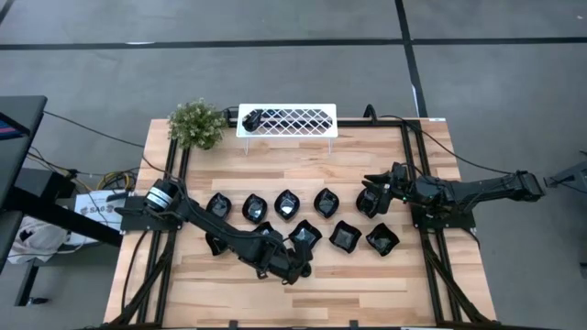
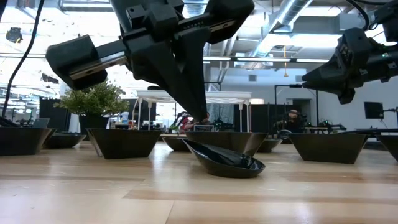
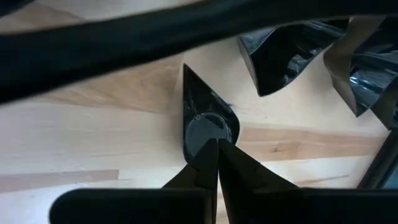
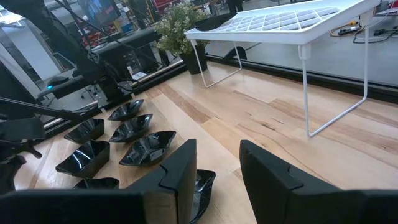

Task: Pick & Place Mini shaped plates
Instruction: Stack the black drop shaped plate on top of the black drop shaped plate on the shelf

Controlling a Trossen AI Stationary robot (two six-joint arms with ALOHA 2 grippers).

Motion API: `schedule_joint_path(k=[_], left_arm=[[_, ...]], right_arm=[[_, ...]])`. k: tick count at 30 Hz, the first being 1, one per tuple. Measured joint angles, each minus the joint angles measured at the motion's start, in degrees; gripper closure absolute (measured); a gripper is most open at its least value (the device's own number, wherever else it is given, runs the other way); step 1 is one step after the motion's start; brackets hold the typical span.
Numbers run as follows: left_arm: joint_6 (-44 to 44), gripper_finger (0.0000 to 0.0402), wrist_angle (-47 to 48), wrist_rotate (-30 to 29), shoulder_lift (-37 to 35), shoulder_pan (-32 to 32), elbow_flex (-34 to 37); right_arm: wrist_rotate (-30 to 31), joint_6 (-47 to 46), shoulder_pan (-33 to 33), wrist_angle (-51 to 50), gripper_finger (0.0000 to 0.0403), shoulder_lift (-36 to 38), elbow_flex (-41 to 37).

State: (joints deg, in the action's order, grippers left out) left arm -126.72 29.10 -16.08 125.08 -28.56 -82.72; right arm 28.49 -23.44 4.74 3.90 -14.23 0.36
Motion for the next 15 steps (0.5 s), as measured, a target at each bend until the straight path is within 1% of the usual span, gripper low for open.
schedule_joint_path(k=[8, 15], left_arm=[[0.0, 0.0389, -1.4, 0.1, 0.0, 0.0, 0.0], [0.3, 0.0389, -3.3, 1.8, 0.0, 0.0, 0.0]], right_arm=[[0.0, 0.0, 0.0, 0.0, 0.0284, 0.0, 0.0], [-0.1, 0.0, 0.0, 0.0, 0.0284, 0.0, 0.0]])
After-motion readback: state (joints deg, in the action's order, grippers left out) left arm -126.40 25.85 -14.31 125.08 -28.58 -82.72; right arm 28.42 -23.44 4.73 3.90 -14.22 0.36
